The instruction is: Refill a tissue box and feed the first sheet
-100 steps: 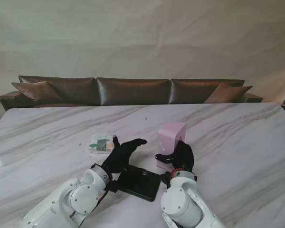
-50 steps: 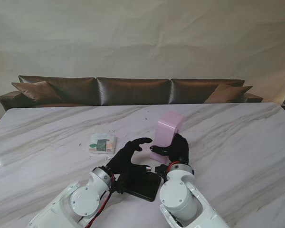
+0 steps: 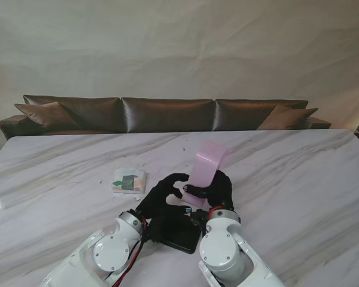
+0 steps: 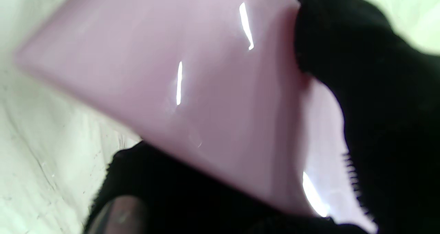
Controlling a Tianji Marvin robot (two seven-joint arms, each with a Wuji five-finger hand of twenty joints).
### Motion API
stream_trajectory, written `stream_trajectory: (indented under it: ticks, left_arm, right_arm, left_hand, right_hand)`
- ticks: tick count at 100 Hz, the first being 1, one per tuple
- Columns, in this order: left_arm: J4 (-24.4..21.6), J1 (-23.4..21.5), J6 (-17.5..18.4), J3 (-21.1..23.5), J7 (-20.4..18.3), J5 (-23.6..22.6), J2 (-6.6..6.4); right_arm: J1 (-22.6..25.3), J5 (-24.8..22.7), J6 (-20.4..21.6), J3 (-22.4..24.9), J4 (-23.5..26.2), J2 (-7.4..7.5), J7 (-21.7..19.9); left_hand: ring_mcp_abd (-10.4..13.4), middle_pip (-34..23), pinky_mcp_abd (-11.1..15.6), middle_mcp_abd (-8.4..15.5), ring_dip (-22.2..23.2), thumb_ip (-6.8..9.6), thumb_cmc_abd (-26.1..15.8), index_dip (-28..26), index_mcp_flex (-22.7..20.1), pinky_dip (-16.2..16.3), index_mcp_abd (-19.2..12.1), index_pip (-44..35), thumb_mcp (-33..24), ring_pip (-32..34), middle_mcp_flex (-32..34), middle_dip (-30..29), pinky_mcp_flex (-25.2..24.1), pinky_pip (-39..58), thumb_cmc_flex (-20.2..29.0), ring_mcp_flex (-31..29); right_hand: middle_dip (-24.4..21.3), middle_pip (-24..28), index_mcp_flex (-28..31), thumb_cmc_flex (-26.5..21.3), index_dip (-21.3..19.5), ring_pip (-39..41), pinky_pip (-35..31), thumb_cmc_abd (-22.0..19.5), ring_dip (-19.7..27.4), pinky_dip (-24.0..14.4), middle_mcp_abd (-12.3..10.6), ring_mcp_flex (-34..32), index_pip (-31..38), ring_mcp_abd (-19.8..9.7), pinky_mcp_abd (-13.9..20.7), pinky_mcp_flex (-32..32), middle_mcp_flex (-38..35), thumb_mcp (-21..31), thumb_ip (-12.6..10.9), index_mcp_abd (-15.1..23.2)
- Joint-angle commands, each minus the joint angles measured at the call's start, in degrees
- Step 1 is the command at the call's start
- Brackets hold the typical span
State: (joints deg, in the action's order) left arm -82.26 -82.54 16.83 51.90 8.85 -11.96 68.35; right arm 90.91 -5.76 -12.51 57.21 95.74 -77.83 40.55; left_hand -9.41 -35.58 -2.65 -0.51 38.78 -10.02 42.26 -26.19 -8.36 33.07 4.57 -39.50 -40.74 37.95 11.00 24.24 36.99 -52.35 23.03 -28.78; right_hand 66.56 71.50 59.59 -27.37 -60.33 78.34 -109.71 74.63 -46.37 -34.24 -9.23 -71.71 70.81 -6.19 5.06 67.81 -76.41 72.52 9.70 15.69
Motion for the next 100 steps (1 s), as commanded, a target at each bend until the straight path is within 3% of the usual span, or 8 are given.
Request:
stream_trajectory:
  ticks: [1,21,58,78,100]
  left_arm:
    - [0.29,-0.12,0.21,-0.24,0.01,0.34,0.73]
    - [0.25,-0.03,0.34,-0.89,-0.06,0.86,0.83]
    - [1.82,1.05,2.2,-3.42,0.67,0.81,1.38]
    - [2.63,1.46,2.15,-4.49,2.55,0.59,2.12]
    - [3.32,1.9,1.44,-5.0,3.48,0.75,2.59]
  right_arm:
    - [0.2,0.66,0.77,-0.46,-0.5,-0.62,-0.71]
    - [-0.28,3.03,2.65,-1.57,-1.86,-1.29,0.09]
    - [-1.85,6.3,4.94,-3.09,-3.5,-2.59,2.1]
    - [-2.21,8.04,5.68,-3.61,-3.8,-2.9,2.07]
    - [-2.06,8.85,6.86,-4.02,-3.54,-2.99,2.1]
  left_hand:
    - [-1.19,-2.14,13.26,0.91,1.16,1.79,1.7,-0.5,0.77,-1.25,0.3,-1.9,-0.91,1.26,2.42,1.42,4.32,143.25,1.08,-1.5]
    - [-0.37,-5.0,11.93,2.07,1.04,2.87,1.05,-1.81,0.63,-2.25,-0.22,-4.07,-0.99,0.93,3.74,4.36,3.02,142.77,3.99,-1.08]
    - [2.12,-10.71,14.39,4.4,4.23,3.43,0.64,-7.75,1.41,-2.44,-2.54,-9.23,-1.58,5.38,4.93,12.1,5.04,145.56,5.14,-2.26]
    - [3.08,-13.51,15.36,5.19,6.81,3.9,-0.53,-12.12,1.42,-2.71,-3.72,-13.03,-2.04,8.41,6.98,15.06,6.6,147.84,6.41,-4.18]
    - [3.11,-13.72,14.53,5.47,7.35,4.15,-0.99,-13.63,1.01,-3.32,-4.37,-13.69,-2.17,8.89,7.73,15.65,5.95,147.9,7.05,-4.4]
  right_hand:
    - [1.41,2.51,-0.85,-3.54,-0.97,15.81,-6.23,-7.99,-3.49,0.67,4.19,-3.84,0.29,0.7,10.35,1.84,-1.42,15.56,-4.95,1.46]
    - [1.46,2.42,-1.21,-3.35,-1.18,15.6,-6.06,-8.64,-3.36,0.8,4.12,-3.84,0.2,0.77,10.24,1.79,-1.17,15.27,-4.92,1.84]
    - [1.7,2.13,-2.05,-2.94,-1.6,14.67,-5.25,-10.22,-2.78,1.36,3.76,-3.83,-0.1,0.87,9.87,1.6,-0.37,14.12,-4.98,2.69]
    - [1.4,0.76,-3.52,-2.25,-0.76,11.95,-3.02,-12.37,-1.1,2.77,3.48,-3.87,-1.05,1.87,8.43,1.14,1.35,11.08,-3.77,4.55]
    - [0.85,-0.11,-4.42,-1.84,0.04,10.1,-1.54,-13.51,0.15,3.82,3.42,-3.83,-1.0,2.65,7.08,0.75,2.35,9.77,-3.09,5.5]
